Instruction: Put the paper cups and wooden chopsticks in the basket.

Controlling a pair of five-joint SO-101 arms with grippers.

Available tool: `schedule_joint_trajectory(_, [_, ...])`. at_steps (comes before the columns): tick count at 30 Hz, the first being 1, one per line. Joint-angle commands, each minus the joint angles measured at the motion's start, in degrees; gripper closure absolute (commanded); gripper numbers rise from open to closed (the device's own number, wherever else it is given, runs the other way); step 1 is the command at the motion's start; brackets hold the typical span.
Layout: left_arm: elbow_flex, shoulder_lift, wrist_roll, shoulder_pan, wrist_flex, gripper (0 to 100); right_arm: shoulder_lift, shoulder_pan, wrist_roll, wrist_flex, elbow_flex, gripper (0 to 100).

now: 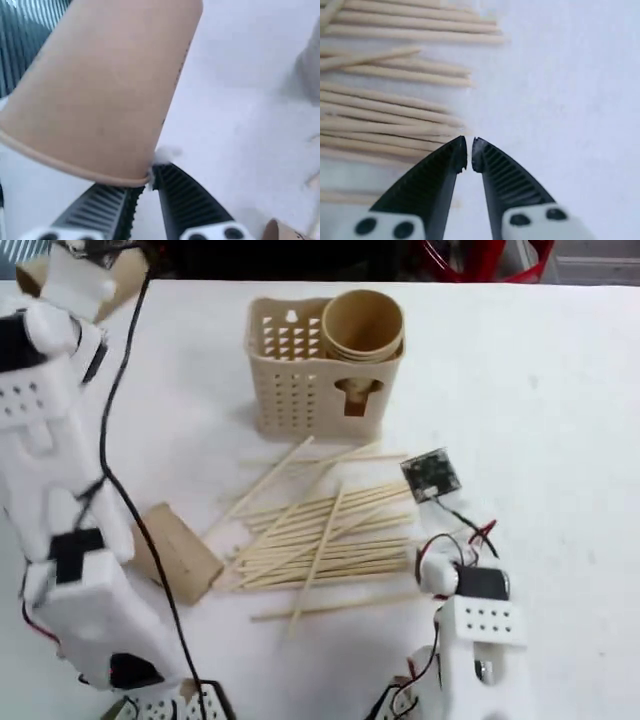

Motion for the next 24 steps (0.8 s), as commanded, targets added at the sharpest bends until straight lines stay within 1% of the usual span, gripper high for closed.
schedule_joint_trajectory(1, [-2.55, -10.59, 1.23, 9.19, 0.0, 98, -7.34, 0.92, -0.88, 0.92, 1.14, 98.1])
schedule_joint_trajectory(3, [-2.55, -12.97, 1.41, 15.69, 0.0, 98, -12.7, 1.01, -0.88, 1.89, 2.9, 98.1])
schedule_joint_trajectory(6, [-2.55, -12.79, 3.78, 24.4, 0.0, 98, -21.58, 0.84, -0.97, 4.09, 5.89, 98.1])
schedule_joint_trajectory(9, [-2.73, -9.54, 0.44, 30.99, -1.05, 98, -30.64, 0.57, -0.7, 6.99, 8.62, 98.1])
schedule_joint_trajectory(12, [-3.25, -6.29, -3.08, 35.56, -4.4, 98, -39.34, 0.57, -0.62, 9.54, 11.16, 98.1])
schedule_joint_trajectory(15, [-2.81, -3.56, -5.54, 37.49, -5.01, 98, -44.44, 0.48, -0.62, 12.62, 12.04, 98.1])
schedule_joint_trajectory(20, [-3.16, 0.66, -5.63, 37.32, -5.01, 98, -42.07, -1.71, -0.53, 11.65, 11.96, 98.1])
schedule_joint_trajectory(24, [-3.16, 3.12, -5.54, 36.44, -5.27, 98, -43.12, -1.71, -0.53, 12.0, 12.13, 98.1])
